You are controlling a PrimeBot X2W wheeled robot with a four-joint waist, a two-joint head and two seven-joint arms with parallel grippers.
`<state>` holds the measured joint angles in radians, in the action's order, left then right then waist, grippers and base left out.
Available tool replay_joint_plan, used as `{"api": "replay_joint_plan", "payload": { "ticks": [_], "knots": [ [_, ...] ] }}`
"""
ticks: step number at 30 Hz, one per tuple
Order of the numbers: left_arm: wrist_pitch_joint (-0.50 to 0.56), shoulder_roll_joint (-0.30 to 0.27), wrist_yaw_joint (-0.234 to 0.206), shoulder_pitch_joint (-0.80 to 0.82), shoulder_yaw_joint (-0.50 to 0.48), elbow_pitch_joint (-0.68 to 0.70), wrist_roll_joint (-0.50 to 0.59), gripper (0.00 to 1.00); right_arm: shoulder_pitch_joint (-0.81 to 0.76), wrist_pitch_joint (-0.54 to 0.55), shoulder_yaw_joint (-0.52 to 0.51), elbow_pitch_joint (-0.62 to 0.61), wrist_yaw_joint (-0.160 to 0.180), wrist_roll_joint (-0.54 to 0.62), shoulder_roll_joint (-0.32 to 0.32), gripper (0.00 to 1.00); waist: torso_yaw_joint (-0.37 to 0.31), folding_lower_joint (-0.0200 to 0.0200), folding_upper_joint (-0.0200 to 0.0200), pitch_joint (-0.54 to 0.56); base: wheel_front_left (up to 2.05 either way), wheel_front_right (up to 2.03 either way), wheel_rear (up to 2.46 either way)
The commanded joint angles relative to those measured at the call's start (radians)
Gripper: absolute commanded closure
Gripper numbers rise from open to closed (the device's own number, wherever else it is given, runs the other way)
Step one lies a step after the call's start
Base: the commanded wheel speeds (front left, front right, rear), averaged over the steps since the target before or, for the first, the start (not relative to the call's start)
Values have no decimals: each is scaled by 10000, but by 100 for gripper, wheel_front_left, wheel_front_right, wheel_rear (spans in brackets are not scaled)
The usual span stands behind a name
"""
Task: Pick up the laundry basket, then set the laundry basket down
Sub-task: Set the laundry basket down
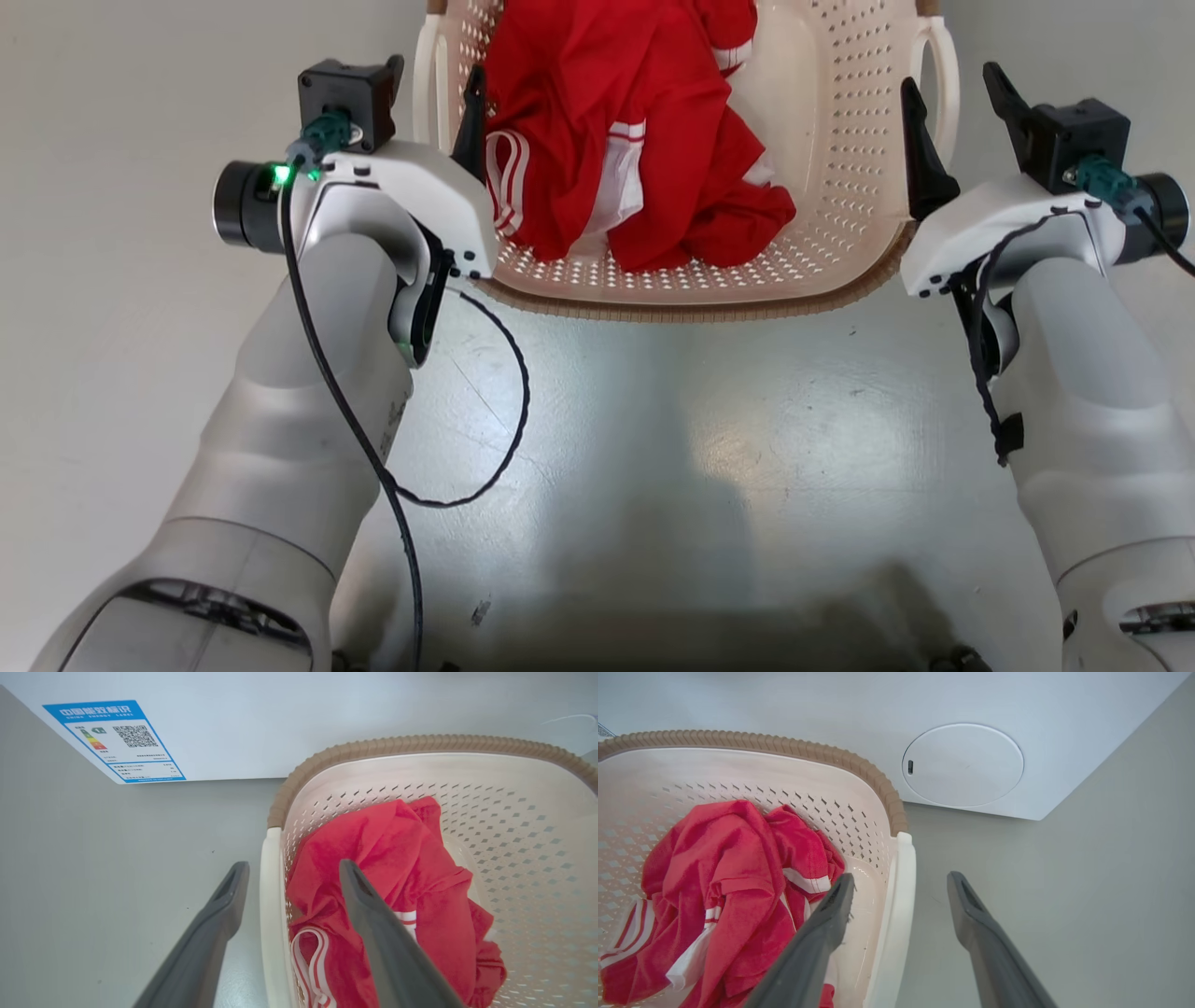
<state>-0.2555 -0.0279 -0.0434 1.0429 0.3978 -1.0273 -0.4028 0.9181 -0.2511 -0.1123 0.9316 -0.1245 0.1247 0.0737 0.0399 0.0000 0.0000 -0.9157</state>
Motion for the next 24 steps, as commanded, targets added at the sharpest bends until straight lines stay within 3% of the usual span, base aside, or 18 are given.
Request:
{"api": "replay_joint_plan", "payload": {
  "ticks": [1,24],
  "knots": [
    [-63,-246,52,-432,-235,172,147,0,-506,-107,116,-258,-62,52,-235,0,0,0,0,132,0,0,0],
    [-63,-230,463,-3123,-2171,2517,661,0,-2699,-107,55,-2374,-62,-614,-235,0,-205,0,0,3099,0,0,0]
  ]
}}
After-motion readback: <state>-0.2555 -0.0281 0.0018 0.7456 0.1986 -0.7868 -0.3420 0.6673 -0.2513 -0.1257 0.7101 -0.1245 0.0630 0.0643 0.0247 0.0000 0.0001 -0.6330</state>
